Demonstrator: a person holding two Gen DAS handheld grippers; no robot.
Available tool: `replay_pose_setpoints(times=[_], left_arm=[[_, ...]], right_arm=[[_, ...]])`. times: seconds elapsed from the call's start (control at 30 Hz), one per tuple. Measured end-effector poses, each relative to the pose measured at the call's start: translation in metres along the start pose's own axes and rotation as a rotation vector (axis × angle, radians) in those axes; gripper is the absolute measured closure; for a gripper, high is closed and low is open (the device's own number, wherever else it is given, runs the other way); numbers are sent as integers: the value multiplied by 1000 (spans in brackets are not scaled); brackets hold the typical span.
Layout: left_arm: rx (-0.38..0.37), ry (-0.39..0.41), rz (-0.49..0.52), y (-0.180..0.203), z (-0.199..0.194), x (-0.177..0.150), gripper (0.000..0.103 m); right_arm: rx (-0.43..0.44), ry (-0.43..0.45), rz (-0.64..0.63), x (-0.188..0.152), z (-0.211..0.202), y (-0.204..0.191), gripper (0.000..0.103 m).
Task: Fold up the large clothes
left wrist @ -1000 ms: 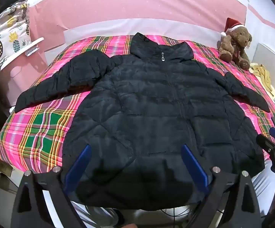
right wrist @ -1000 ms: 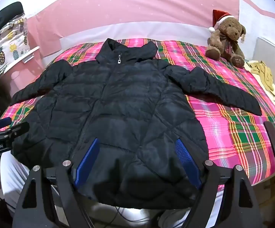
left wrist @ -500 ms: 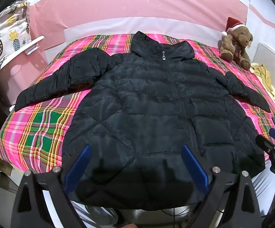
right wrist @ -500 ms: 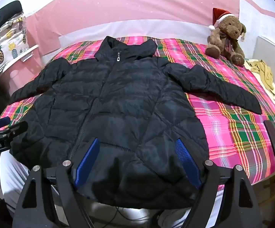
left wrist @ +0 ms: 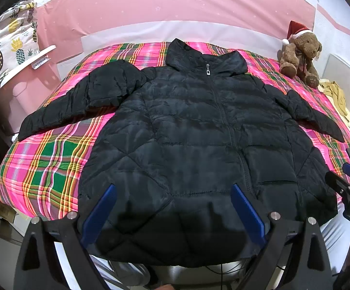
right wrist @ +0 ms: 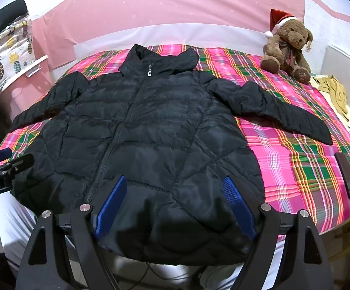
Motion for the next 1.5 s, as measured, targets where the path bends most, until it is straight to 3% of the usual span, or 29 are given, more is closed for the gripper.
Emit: replay_pose_setpoints(times=[1.5], left_arm=[[-3,-18,-2,2,4,-4,7]], right_arm=[[2,-11,0,-2,5,1,21]])
Point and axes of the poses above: each gripper's, at about its wrist camera, not at the fingertips, and z roughly the way its jaws point, y to its right, x to its top, the point moved 9 cm from there along z, roughly the way its jaws point, and after that the axes turned 13 degrees about -z, right-handed, at the moved point
